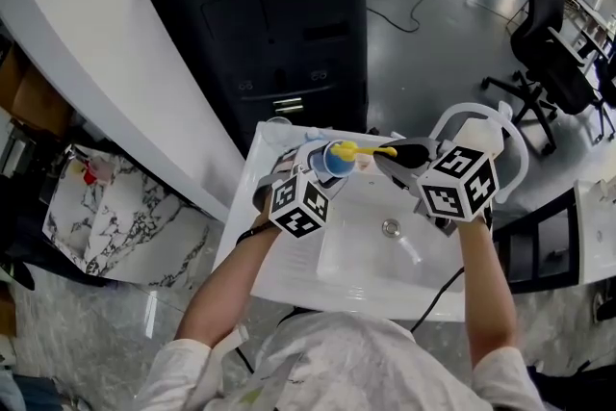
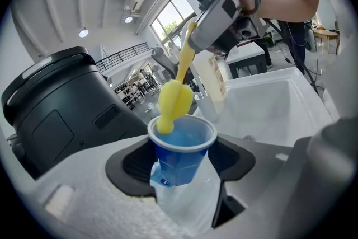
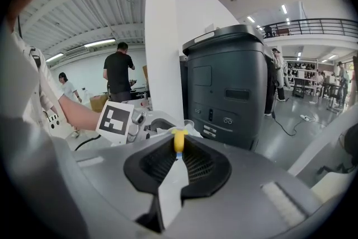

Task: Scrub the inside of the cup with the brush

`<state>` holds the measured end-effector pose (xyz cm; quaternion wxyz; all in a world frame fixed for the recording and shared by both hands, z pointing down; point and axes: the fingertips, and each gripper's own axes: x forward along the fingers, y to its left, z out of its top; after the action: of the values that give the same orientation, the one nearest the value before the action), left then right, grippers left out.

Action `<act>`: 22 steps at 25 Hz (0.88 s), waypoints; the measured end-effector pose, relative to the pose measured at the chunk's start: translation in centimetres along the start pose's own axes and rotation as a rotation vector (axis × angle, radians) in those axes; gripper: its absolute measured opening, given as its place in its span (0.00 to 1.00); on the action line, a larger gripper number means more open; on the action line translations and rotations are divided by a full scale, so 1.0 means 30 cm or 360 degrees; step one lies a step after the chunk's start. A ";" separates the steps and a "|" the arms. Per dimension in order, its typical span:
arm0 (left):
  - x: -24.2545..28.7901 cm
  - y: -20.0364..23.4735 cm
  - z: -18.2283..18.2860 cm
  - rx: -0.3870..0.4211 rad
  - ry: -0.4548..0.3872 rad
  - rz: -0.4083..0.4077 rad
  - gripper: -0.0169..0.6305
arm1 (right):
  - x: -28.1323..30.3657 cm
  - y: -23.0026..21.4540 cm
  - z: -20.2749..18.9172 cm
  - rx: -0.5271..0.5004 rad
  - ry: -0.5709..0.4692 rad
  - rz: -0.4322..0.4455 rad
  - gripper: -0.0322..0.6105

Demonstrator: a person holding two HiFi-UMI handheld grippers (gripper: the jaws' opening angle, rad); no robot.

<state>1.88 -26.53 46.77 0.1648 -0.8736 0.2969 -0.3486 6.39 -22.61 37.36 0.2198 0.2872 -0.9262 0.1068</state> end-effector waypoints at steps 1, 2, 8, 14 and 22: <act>-0.002 0.010 0.002 -0.0015 -0.0005 0.0009 0.48 | -0.004 -0.005 0.003 0.0008 -0.0017 -0.0012 0.10; -0.003 0.019 0.004 -0.0032 -0.0010 0.0017 0.48 | -0.009 -0.011 0.004 0.0017 -0.0032 -0.0023 0.10; -0.017 0.078 0.004 -0.0265 -0.0070 0.0065 0.48 | -0.040 -0.044 0.019 0.0043 -0.0102 -0.0101 0.11; -0.039 0.140 0.001 -0.0434 -0.0125 0.0122 0.48 | -0.072 -0.078 0.037 0.0083 -0.0176 -0.0185 0.11; -0.102 0.215 0.036 -0.0748 -0.0270 0.0179 0.48 | -0.124 -0.149 0.052 0.0131 -0.0308 -0.0391 0.11</act>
<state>-1.74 -29.46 41.24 0.0006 -0.8962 0.4029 -0.1856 11.18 -24.94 34.56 0.1290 0.4160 -0.8958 0.0888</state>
